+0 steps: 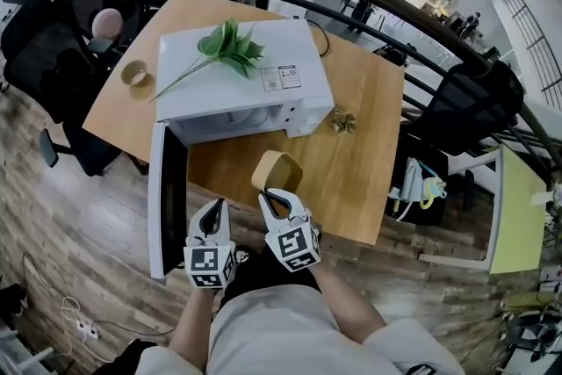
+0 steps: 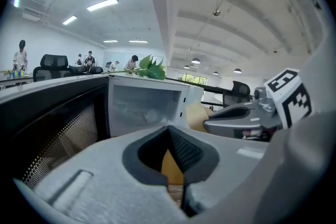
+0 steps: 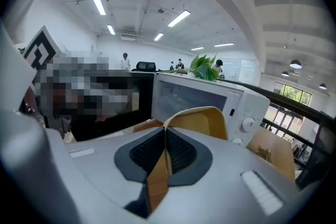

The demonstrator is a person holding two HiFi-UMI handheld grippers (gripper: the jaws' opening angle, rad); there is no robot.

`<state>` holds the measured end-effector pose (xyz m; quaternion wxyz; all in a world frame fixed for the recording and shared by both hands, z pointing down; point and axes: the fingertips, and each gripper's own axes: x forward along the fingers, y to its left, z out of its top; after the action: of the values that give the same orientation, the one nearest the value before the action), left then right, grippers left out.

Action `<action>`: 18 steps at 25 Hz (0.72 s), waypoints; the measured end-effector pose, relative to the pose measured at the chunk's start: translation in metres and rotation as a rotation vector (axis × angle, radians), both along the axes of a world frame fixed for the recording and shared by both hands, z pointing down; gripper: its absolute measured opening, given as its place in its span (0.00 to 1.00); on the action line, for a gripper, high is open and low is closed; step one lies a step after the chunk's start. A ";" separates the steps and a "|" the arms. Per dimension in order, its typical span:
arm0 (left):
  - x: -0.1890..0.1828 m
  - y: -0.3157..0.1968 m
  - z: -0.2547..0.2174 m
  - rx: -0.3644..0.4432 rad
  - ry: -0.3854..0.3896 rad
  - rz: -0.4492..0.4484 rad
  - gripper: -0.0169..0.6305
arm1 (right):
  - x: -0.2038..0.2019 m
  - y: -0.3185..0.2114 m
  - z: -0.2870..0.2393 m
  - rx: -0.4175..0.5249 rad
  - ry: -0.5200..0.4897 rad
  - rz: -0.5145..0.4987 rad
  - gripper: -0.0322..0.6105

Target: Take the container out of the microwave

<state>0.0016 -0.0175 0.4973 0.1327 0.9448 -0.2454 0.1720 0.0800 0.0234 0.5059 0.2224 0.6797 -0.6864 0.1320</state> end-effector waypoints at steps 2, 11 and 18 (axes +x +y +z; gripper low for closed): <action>0.006 0.000 -0.004 0.006 0.007 0.009 0.03 | 0.006 0.003 -0.006 0.014 -0.005 0.023 0.09; 0.029 0.004 -0.029 0.033 0.039 0.004 0.03 | 0.026 0.021 -0.031 0.106 -0.060 0.090 0.09; 0.047 0.003 -0.065 0.083 0.102 0.014 0.03 | 0.053 0.027 -0.077 0.210 -0.022 0.126 0.09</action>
<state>0.0490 -0.0150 0.4325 0.1044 0.9587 -0.2385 0.1143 0.1328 0.0499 0.4290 0.1335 0.7397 -0.6546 0.0804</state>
